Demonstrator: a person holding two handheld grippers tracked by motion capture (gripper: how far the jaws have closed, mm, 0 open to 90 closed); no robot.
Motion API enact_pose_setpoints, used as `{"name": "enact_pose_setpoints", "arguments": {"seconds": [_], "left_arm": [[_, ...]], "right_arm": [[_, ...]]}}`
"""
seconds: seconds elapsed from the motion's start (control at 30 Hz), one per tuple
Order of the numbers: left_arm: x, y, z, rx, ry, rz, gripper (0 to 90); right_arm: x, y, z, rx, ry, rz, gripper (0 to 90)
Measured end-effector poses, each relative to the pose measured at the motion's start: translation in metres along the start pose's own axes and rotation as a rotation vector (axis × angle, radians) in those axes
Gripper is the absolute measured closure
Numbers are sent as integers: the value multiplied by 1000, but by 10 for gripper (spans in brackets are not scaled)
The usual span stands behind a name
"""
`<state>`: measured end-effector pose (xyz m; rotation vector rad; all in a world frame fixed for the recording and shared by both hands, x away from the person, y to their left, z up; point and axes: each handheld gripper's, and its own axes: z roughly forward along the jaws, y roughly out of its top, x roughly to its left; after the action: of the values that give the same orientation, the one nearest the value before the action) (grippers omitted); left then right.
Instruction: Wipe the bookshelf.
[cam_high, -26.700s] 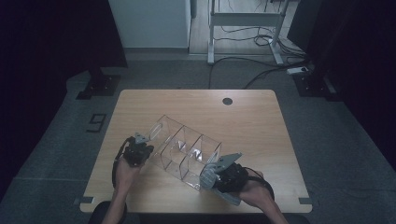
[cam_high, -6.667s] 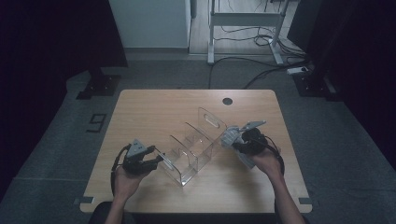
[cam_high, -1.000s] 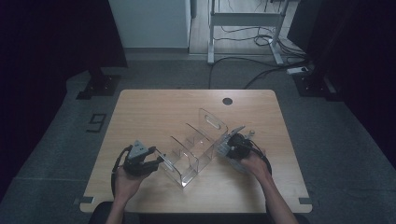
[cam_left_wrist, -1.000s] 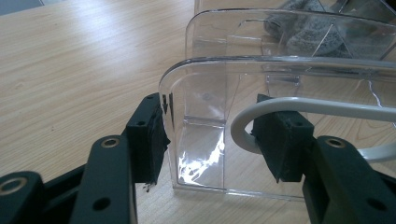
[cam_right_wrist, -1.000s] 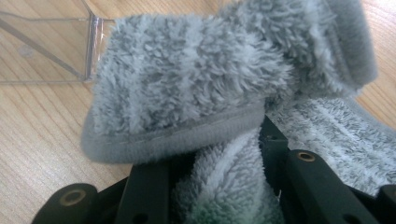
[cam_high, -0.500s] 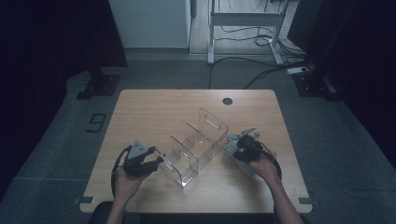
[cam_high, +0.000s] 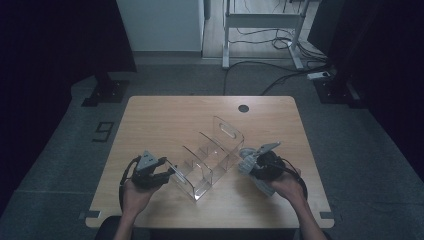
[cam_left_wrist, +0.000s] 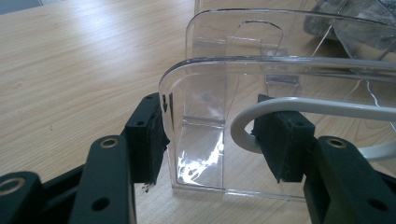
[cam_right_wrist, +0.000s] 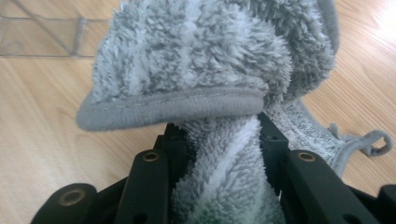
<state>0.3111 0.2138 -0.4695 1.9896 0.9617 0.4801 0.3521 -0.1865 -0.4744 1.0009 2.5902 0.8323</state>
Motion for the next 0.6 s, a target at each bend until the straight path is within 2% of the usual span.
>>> {"name": "enact_pose_setpoints", "arguments": {"seconds": [0.3,0.43,0.6], "left_arm": [[-1,1,0,8,-2,4,450],[-1,2,0,12,-4,8,451],[-2,2,0,16,-5,11,452]], "right_arm": [[21,17,12,-29,70,-45,629],[27,23,19,-40,82,-73,628],[33,29,28,-44,71,-115,624]]}}
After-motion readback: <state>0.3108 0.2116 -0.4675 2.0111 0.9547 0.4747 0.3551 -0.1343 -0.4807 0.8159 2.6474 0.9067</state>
